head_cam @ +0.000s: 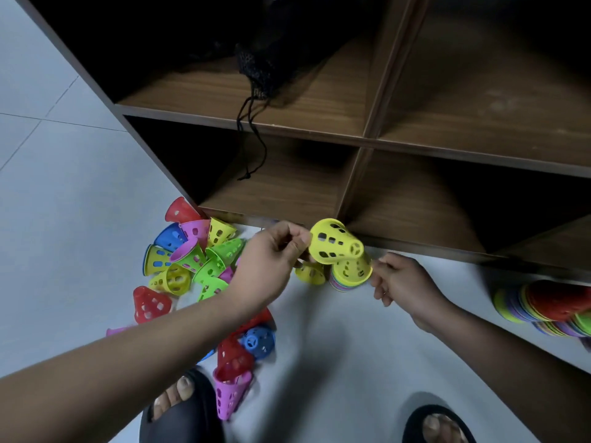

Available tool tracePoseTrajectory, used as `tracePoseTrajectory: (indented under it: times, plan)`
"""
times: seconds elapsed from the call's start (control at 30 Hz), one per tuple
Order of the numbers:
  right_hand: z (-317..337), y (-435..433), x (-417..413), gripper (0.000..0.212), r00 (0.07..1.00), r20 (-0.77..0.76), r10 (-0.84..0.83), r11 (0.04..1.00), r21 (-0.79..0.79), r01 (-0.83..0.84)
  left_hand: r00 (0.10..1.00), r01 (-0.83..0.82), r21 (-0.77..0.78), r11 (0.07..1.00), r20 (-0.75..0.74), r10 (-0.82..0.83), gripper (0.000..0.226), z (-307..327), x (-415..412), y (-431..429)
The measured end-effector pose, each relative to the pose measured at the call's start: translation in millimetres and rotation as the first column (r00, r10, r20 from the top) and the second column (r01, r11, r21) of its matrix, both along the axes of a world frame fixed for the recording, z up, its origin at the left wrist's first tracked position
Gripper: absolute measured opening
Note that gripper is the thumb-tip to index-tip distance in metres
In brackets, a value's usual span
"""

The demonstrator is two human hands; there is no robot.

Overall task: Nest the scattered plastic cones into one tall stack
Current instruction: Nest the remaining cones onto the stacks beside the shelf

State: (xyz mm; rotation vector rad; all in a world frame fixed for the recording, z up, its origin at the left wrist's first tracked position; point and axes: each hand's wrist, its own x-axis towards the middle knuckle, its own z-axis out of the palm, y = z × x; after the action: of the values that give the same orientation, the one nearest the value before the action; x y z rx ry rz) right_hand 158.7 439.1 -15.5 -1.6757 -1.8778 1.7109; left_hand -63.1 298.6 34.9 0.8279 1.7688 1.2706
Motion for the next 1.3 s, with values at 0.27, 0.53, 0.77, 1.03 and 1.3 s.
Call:
tracePoseTrajectory:
  times: [0.27, 0.53, 0.77, 1.03, 1.3]
  plan:
    - [-11, -40, 12, 0.011, 0.996, 0.084, 0.020, 0.996, -0.083, -0.013, 0.995, 0.071, -0.085, 0.994, -0.071, -0.077, 0.016, -25, 22, 27]
    - [-5, -68, 0, 0.009, 0.982, 0.054, 0.180, 0.975, -0.145, -0.170, 0.993, 0.094, -0.174, 0.980, -0.052, -0.105, 0.016, -51, 15, 22]
    - [3, -57, -18, 0.013, 0.995, -0.038, 0.092, 0.988, -0.123, -0.096, 0.982, 0.109, -0.195, 0.975, -0.131, -0.136, 0.015, -57, 6, 16]
    - [1, -61, -32, 0.010, 0.972, -0.014, 0.236, 0.961, -0.143, -0.235, 0.771, 0.020, -0.301, 0.953, -0.602, -0.206, 0.016, -68, -50, 0]
    - [-23, -65, -88, 0.042, 0.904, 0.089, 0.419, 0.907, 0.008, -0.421, 0.531, 0.036, -0.510, 0.859, -0.719, -0.449, 0.050, -97, -76, -40]
